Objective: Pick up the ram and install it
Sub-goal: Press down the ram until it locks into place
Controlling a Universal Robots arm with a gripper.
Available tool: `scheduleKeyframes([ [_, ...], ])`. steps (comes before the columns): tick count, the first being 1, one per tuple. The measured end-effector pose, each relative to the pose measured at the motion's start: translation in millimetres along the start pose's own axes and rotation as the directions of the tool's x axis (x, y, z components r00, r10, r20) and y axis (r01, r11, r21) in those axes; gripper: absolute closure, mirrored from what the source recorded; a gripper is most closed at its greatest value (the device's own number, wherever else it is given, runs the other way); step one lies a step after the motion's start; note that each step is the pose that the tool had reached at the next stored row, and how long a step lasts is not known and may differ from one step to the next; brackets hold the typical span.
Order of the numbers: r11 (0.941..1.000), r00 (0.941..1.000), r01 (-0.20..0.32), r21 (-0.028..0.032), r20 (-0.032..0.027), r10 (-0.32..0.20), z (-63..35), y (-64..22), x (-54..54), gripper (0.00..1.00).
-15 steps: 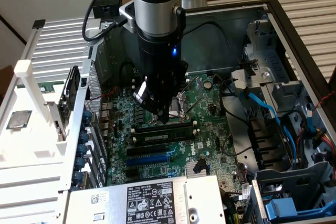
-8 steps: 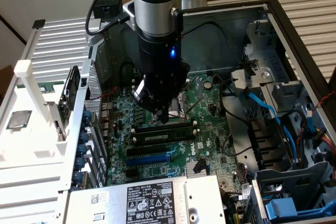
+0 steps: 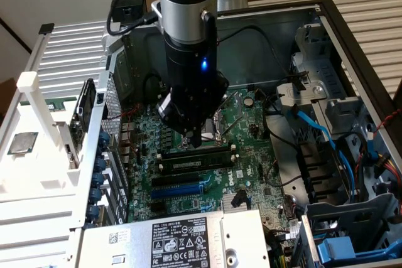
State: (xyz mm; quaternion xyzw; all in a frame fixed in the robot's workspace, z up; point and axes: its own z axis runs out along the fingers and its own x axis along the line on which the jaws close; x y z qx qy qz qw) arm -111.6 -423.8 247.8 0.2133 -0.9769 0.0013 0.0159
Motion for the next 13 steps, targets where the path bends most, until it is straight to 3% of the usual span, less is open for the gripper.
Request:
scheduleKeyframes([
  [7,0.9943,0.9943,-0.107,-0.0034,0.0003,0.107,0.2,0.0,0.0,0.90],
  [8,0.9852,0.9852,-0.171,-0.0055,0.0002,0.171,0.5,0.0,0.0,0.90],
  [13,0.9662,0.9662,-0.258,-0.0083,0.0000,0.258,0.8,0.0,0.0,0.90],
])
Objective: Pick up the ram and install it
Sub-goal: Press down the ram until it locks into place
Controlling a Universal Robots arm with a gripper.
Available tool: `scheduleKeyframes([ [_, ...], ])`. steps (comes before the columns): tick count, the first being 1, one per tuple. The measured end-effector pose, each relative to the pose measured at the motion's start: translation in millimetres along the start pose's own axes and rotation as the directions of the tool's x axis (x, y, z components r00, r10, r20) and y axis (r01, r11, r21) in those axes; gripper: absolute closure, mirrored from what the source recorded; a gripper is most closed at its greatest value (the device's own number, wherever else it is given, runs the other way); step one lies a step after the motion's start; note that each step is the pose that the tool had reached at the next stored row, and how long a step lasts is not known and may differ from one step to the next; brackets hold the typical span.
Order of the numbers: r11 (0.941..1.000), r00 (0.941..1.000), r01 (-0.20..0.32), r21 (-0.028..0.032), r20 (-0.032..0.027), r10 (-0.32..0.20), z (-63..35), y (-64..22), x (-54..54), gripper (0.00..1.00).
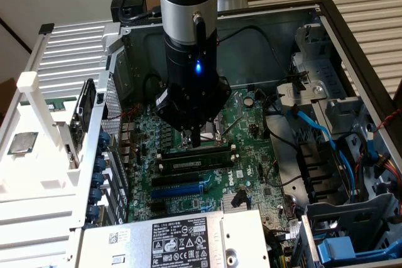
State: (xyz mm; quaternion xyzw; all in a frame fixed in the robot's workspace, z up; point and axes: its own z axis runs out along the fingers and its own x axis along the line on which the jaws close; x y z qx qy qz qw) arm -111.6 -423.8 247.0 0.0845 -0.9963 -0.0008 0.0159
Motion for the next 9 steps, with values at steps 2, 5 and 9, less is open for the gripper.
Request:
scheduleKeyframes([
  [2,0.9986,0.9986,-0.052,-0.0017,0.0002,0.052,0.2,0.0,0.0,0.90],
  [5,0.9944,0.9944,-0.105,-0.0034,0.0003,0.105,0.5,0.0,0.0,0.90],
  [9,0.9853,0.9853,-0.171,-0.0054,0.0003,0.171,0.6,0.0,0.0,0.90],
])
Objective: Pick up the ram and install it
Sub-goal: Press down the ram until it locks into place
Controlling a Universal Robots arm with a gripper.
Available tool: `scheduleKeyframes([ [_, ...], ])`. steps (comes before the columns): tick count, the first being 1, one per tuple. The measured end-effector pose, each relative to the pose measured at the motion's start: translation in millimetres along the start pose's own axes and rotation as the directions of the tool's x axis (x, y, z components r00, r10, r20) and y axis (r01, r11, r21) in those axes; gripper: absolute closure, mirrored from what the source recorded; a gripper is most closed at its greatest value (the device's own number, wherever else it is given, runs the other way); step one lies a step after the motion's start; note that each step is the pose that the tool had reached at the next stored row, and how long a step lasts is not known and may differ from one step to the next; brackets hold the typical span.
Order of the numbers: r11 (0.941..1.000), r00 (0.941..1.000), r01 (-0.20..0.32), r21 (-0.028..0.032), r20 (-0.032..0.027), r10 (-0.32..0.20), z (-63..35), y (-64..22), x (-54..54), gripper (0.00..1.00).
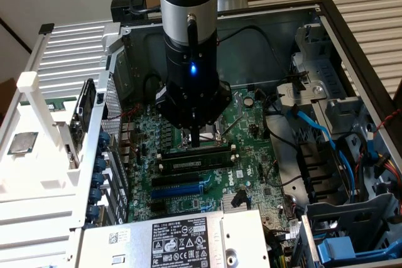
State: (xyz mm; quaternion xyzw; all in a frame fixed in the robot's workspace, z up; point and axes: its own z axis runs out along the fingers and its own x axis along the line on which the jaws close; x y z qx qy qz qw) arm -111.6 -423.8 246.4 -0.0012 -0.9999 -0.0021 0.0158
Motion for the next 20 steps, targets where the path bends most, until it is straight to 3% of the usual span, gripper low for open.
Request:
scheduleKeyframes([
  [1,1.0000,1.0000,-0.006,-0.0002,0.0000,0.006,0.0,0.0,0.0,0.90],
  [2,1.0000,1.0000,-0.009,0.0046,0.0001,0.009,0.0,0.0,0.0,0.90],
  [3,0.9999,0.9999,-0.012,0.0109,0.0005,0.012,0.0,-0.1,0.0,0.90],
  [4,0.9995,0.9998,-0.020,0.0224,0.0016,0.020,0.0,0.0,0.0,0.90],
  [5,0.9992,0.9996,-0.026,0.0286,0.0034,0.026,0.1,0.0,-0.2,0.90],
  [20,0.9983,0.9988,-0.050,0.0296,0.0052,0.050,-0.2,-7.6,-6.0,0.90],
])
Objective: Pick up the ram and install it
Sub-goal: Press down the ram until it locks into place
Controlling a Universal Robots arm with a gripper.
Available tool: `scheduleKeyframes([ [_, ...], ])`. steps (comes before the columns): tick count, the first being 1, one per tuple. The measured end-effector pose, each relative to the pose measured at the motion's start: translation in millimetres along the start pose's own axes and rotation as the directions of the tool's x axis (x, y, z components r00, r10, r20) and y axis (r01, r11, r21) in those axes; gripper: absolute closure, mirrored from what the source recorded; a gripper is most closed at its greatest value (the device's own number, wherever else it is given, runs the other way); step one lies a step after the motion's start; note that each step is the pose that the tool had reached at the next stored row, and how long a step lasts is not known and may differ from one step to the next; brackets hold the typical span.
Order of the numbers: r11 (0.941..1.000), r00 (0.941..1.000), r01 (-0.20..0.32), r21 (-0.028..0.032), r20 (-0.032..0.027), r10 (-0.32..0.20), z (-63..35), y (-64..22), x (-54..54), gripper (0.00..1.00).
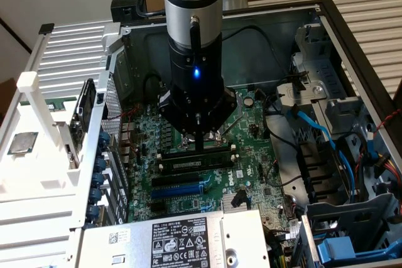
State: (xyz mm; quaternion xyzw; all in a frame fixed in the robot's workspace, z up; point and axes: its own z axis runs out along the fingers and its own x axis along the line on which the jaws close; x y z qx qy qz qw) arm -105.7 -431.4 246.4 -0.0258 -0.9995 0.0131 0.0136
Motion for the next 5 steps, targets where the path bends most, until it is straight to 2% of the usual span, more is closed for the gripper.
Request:
scheduleKeyframes([
  [5,1.0000,1.0000,0.000,0.0000,0.0000,0.000,0.0,0.0,0.0,0.90],
])
